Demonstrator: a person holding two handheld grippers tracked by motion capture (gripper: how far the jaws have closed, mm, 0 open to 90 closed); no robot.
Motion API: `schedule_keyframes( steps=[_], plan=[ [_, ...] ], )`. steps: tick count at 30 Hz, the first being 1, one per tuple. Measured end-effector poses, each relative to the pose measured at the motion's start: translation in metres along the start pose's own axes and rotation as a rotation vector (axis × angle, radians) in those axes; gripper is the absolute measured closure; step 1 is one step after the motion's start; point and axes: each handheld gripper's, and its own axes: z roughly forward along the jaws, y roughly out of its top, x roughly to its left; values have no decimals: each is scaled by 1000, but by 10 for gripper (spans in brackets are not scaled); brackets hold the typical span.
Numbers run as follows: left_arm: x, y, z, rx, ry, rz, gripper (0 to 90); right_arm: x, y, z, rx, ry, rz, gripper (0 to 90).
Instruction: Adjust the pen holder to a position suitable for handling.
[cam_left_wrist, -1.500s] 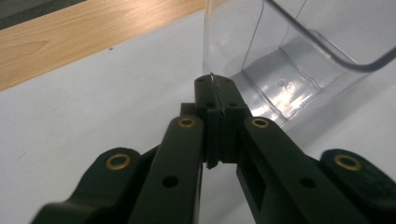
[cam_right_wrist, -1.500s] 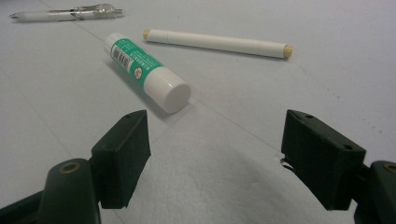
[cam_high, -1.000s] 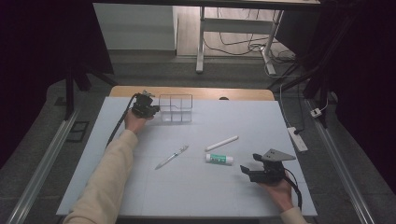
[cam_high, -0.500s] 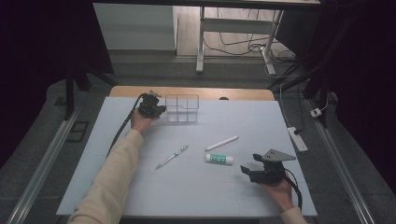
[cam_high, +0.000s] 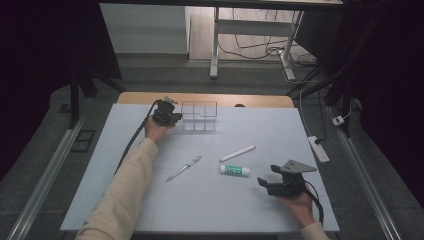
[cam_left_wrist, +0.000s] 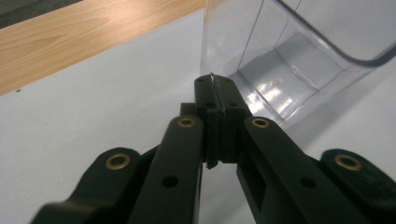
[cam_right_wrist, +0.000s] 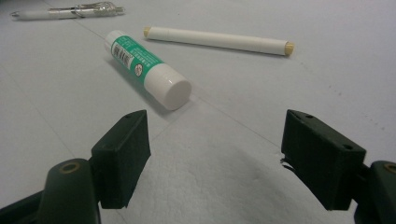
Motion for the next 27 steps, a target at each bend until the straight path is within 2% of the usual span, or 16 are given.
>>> schedule_keyframes(
  steps=[19,27],
  plan=[
    [-13,7,8,-6,-19,11,884,0,-1,0,-5,2,0,230],
    [-11,7,0,-21,-44,22,881,-1,-1,-1,0,-2,-2,230]
  ],
)
